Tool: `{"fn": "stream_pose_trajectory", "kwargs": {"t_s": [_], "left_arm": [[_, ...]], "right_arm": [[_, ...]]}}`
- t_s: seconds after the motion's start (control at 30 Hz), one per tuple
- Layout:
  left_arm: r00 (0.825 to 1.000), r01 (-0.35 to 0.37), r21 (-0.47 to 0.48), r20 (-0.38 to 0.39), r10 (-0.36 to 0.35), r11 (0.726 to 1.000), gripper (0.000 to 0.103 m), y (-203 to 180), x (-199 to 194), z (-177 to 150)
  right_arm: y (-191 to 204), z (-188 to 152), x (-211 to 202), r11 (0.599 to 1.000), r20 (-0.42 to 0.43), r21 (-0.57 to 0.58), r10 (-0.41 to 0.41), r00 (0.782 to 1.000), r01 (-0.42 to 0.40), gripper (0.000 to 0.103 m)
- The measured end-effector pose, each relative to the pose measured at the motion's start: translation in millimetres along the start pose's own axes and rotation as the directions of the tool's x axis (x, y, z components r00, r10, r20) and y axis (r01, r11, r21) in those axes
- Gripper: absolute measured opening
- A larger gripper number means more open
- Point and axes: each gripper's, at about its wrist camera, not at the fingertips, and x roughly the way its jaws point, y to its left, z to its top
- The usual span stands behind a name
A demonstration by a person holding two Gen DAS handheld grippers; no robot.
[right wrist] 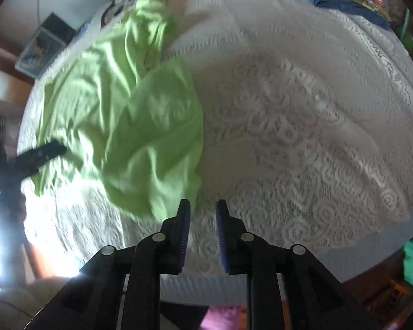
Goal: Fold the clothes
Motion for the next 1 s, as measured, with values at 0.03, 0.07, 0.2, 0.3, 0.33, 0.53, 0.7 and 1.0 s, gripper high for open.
{"fn": "stream_pose_trajectory", "kwargs": {"t_s": [0.03, 0.07, 0.2, 0.3, 0.33, 0.53, 0.7, 1.0], "left_arm": [[0.999, -0.032, -0.031, 0.002, 0.032, 0.999, 0.064, 14, -5, 1], [0.998, -0.060, -0.067, 0.000, 0.061, 0.996, 0.064, 29, -8, 0], [0.991, -0.137, -0.180, -0.027, 0.134, 0.974, 0.064, 81, -17, -4], [0.987, -0.161, -0.226, -0.049, 0.153, 0.961, 0.064, 106, -21, -6], [0.990, -0.142, -0.227, -0.049, 0.134, 0.964, 0.064, 108, -22, -6], [1.000, 0.006, -0.008, -0.020, -0.006, 1.000, 0.083, 46, -7, 32], [0.992, 0.114, 0.214, 0.026, -0.122, 0.970, 0.090, -48, 11, 107], [0.998, -0.039, 0.330, 0.055, 0.022, 0.943, 0.090, -128, 96, 241]], "right_arm": [[-1, 13, 1, 1.000, 0.038, 0.022, 0.020, 0.999, -0.020, 0.043], [-2, 25, 4, 0.998, 0.068, 0.040, 0.038, 0.997, -0.041, 0.049], [8, 77, 31, 0.996, 0.102, 0.024, 0.080, 0.992, -0.082, 0.082], [13, 91, 55, 0.997, 0.037, 0.006, 0.074, 0.997, -0.074, 0.048], [13, 88, 58, 0.998, 0.008, 0.004, 0.055, 0.998, -0.055, 0.007], [-26, 21, 35, 0.988, -0.102, 0.043, -0.142, 0.984, 0.147, 0.006], [-46, 21, 8, 0.987, 0.019, 0.156, -0.042, 0.999, 0.039, 0.030], [-32, 42, 6, 0.987, 0.104, 0.131, 0.076, 0.992, -0.090, 0.038]]}}
